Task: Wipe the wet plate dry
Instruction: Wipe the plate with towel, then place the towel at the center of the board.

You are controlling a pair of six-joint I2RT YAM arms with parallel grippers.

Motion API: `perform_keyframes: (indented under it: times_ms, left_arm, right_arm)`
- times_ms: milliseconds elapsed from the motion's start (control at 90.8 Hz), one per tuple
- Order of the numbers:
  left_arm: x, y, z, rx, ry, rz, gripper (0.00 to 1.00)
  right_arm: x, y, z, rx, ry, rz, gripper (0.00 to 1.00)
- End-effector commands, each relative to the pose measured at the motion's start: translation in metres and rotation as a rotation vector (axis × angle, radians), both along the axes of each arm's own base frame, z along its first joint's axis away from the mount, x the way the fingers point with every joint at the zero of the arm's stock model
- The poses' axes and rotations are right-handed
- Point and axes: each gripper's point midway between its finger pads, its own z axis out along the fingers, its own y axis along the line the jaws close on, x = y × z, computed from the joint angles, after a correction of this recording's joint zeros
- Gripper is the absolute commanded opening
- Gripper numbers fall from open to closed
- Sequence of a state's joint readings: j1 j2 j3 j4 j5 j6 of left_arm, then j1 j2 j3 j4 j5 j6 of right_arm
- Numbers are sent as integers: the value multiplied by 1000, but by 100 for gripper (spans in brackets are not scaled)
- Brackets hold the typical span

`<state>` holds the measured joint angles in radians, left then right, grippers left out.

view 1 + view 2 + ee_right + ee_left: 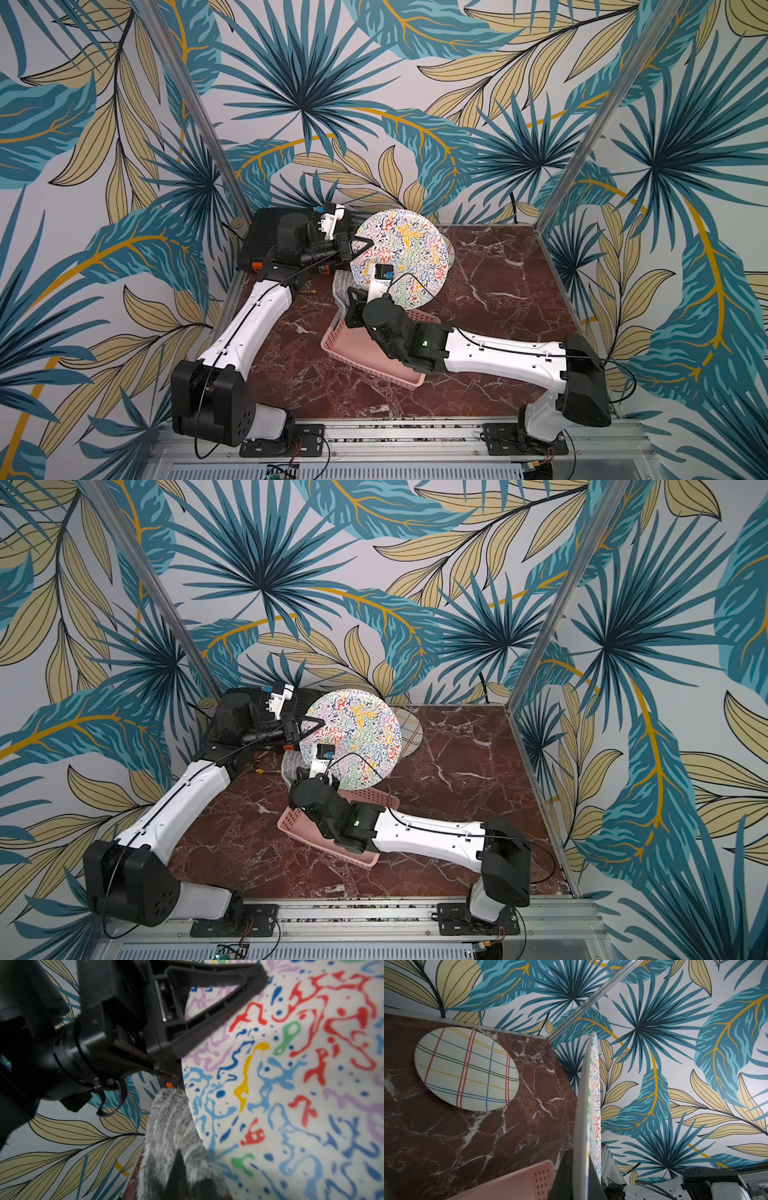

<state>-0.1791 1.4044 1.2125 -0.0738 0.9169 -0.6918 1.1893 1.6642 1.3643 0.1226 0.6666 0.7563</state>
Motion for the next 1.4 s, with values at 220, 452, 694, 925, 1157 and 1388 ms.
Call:
perform_keyframes:
  times_ms: [220, 452, 694, 925, 1157, 1388]
  left_arm:
    - [-16, 3, -17, 46, -8, -48, 0]
    - [-15, 5, -15, 53, -21, -35, 0]
    - [-12, 11, -12, 55, -36, -11, 0]
    - [-13, 10, -8, 57, -54, -23, 0]
    - [-18, 10, 0, 72, -91, -39, 0]
    - [-18, 11, 0, 87, -108, -28, 0]
  right_arm:
    - [59, -48, 95, 287, -132, -261, 0]
    - [32, -57, 115, 301, -139, -99, 0]
    - [-1, -120, 89, 253, -77, -96, 0]
    - [-32, -246, 26, 110, 23, -373, 0]
    - [-83, -372, -98, -22, 251, -689, 0]
    - [-98, -365, -196, -119, 454, -665, 0]
